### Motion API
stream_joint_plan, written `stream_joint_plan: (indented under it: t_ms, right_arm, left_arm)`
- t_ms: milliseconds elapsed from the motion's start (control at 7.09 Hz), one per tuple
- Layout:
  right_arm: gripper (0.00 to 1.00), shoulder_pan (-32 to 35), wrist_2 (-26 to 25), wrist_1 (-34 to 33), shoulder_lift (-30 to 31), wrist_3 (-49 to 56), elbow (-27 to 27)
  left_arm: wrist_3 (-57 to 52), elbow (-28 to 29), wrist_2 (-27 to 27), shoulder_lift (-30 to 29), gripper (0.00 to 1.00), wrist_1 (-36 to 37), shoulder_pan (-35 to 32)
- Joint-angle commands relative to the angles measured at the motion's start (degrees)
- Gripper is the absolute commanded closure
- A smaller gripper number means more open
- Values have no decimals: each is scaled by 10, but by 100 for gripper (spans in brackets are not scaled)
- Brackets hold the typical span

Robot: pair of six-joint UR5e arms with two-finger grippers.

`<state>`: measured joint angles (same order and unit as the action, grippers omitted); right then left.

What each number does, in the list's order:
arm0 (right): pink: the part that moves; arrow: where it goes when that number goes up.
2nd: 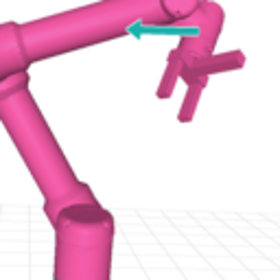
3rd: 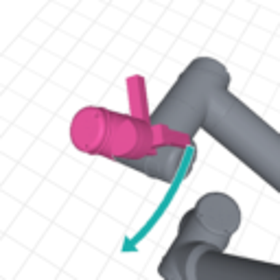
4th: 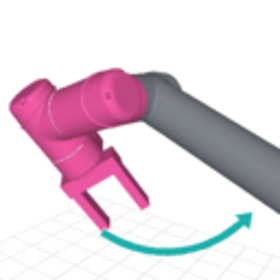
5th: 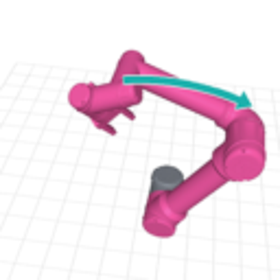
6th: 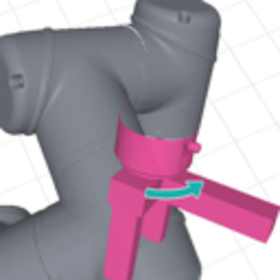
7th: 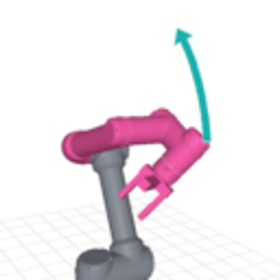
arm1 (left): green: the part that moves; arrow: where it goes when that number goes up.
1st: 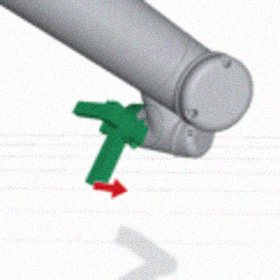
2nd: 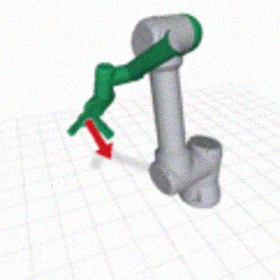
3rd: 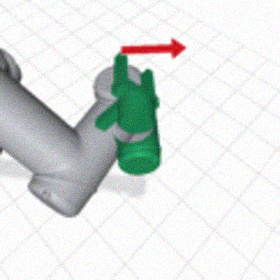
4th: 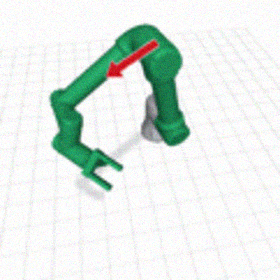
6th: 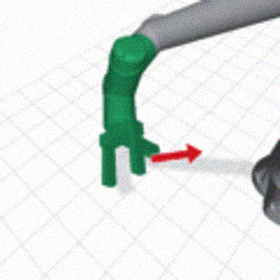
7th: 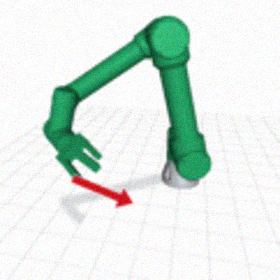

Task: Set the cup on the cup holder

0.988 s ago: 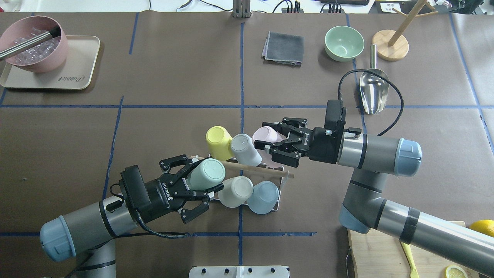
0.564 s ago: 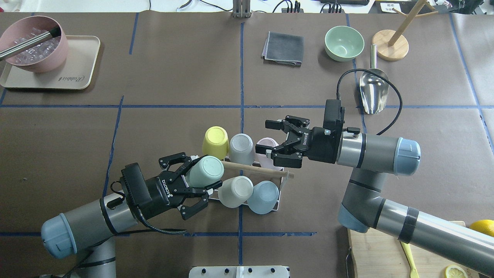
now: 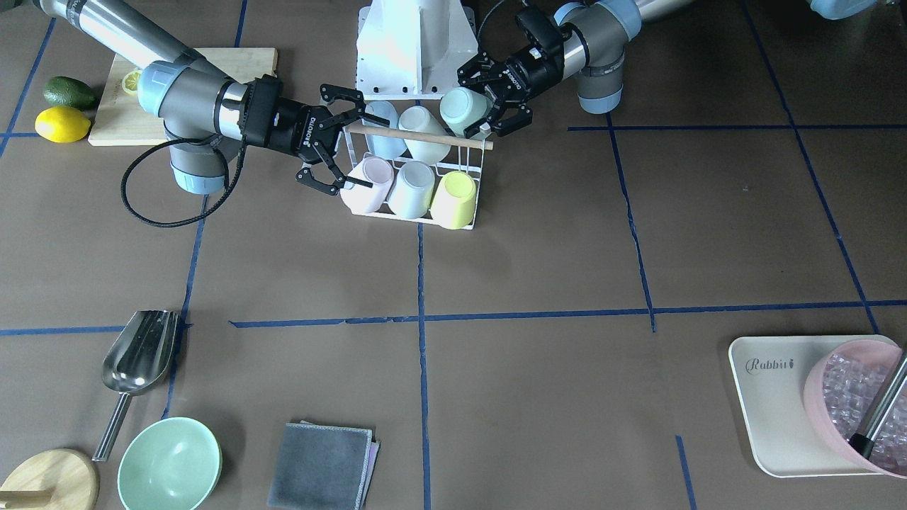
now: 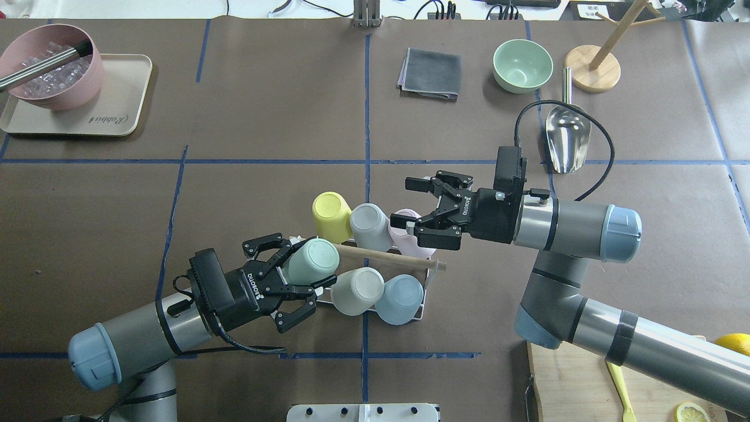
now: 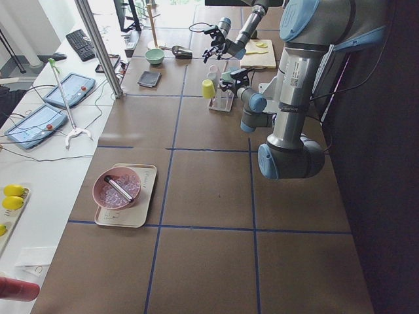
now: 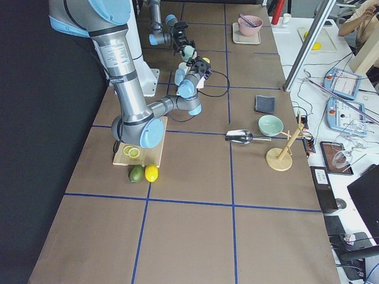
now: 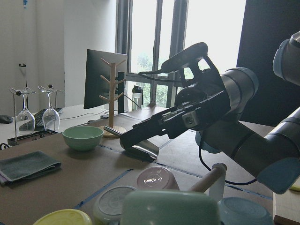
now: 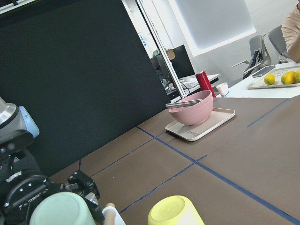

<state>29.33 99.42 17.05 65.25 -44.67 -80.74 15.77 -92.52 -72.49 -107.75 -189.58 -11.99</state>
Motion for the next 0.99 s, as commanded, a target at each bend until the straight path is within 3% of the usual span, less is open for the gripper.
stream_joint_plan:
  t_ms: [0, 564, 847]
  right_arm:
    - [0, 29, 4, -17, -4, -3, -14]
    - [0, 198, 132, -224, -37, -6, -53]
    - [0, 231, 138, -387, -37, -2, -81]
  left_arm:
    - [0, 0, 1, 0, 0, -1, -1]
    - [5, -5, 1, 1, 0, -24, -3]
    - [8, -16, -1, 1, 0, -25, -21]
